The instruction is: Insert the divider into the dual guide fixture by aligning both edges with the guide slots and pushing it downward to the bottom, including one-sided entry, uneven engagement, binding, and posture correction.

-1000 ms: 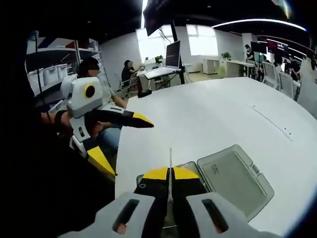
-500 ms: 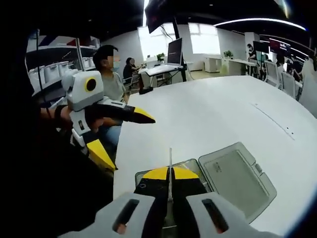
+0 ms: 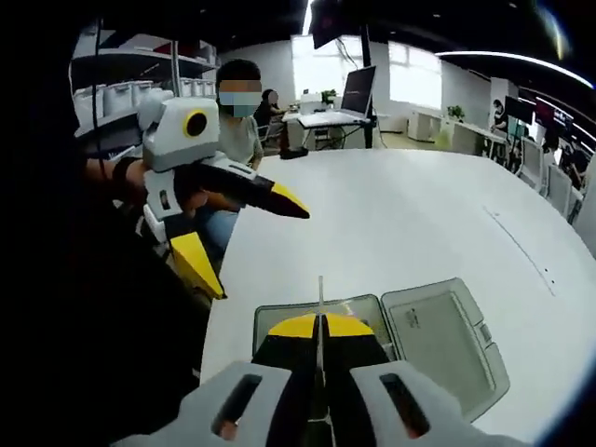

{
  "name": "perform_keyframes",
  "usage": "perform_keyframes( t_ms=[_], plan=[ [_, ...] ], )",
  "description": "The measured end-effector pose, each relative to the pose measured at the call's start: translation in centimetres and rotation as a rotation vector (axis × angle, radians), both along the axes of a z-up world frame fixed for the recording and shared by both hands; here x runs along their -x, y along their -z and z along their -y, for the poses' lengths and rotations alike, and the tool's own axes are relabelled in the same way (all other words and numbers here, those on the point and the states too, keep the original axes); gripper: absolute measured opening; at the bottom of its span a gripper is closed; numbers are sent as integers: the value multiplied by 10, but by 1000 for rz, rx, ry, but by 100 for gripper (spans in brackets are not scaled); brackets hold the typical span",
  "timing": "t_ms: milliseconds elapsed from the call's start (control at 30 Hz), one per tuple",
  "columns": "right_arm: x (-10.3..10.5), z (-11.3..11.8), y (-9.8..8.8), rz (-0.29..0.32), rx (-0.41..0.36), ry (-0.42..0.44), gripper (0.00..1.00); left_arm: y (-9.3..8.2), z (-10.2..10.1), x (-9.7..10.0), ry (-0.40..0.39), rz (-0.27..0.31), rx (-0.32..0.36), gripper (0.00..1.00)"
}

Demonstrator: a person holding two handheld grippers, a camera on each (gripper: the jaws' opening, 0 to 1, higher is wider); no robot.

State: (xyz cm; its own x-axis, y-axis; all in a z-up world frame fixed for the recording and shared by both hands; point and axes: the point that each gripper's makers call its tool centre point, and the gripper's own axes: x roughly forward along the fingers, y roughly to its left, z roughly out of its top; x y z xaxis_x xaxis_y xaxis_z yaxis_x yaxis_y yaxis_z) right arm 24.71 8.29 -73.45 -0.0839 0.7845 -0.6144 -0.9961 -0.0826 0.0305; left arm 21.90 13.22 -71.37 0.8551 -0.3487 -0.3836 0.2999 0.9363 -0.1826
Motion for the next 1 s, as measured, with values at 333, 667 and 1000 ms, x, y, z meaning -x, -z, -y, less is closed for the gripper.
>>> perform_keyframes(
  t_ms=[333,667,1000],
  plan=[
    [4,-1,3,48,20,-94,0,2,2,5,-4,-9,3,75],
    [5,-3,11,52,43,-98,0,3,7,13,3,-22,6,75],
    [3,-3,17,50,60,-86,0,6,8,22,0,-33,6,75]
  ],
)
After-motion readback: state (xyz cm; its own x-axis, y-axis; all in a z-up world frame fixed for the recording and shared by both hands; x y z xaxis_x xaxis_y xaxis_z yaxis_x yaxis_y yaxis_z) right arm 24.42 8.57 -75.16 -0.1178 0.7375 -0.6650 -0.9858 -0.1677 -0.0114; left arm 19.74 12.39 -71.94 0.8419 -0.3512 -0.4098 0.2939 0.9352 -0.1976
